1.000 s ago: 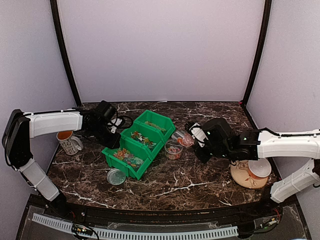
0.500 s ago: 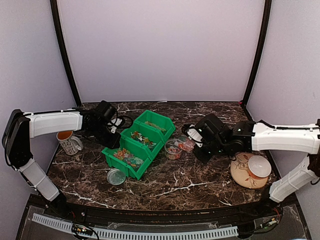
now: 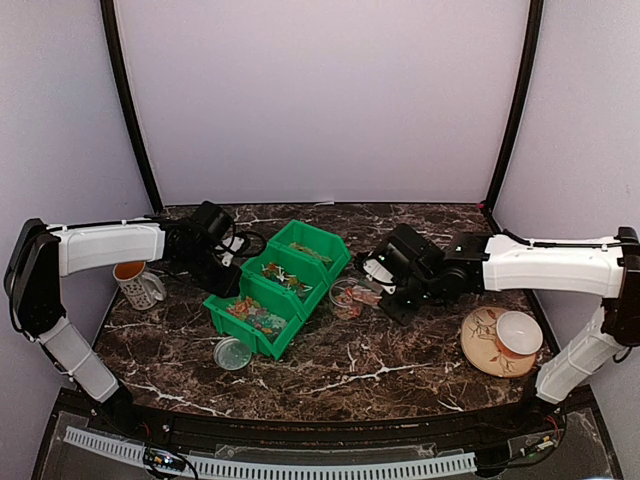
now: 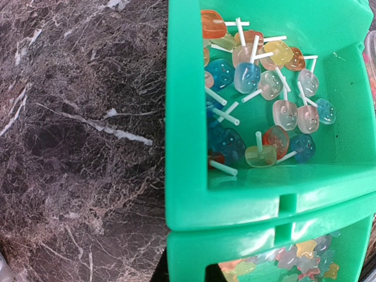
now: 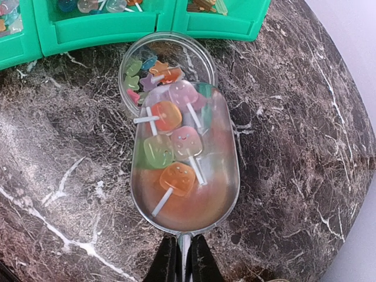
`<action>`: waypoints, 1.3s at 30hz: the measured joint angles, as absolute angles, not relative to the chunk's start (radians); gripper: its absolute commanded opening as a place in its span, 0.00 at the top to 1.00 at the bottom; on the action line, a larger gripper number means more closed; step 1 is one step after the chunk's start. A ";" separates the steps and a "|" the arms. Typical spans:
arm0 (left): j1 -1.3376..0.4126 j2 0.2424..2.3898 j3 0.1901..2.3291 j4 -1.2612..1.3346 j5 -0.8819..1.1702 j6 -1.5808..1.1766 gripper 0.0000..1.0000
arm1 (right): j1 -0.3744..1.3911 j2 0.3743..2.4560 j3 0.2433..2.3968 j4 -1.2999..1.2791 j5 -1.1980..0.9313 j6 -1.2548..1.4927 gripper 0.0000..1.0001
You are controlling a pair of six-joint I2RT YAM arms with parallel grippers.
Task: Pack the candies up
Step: Place the fake candies in the packing bottle.
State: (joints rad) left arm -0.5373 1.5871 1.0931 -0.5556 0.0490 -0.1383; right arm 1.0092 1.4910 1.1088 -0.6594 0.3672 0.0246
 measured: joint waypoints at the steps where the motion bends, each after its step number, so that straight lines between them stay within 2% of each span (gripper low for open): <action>1: -0.537 1.587 1.093 -0.556 0.049 -0.138 1.00 | 1.010 1.493 1.114 -0.669 0.368 0.022 1.00; 39: -0.535 1.587 1.093 -0.556 0.055 -0.139 1.00 | 1.093 1.581 1.343 -0.969 0.496 -0.029 1.00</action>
State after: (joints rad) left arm -0.5346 1.5871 1.0931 -0.5556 0.0547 -0.1387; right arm 1.0935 1.5814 1.3426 -0.9688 0.4965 -0.0288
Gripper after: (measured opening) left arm 0.082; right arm 0.074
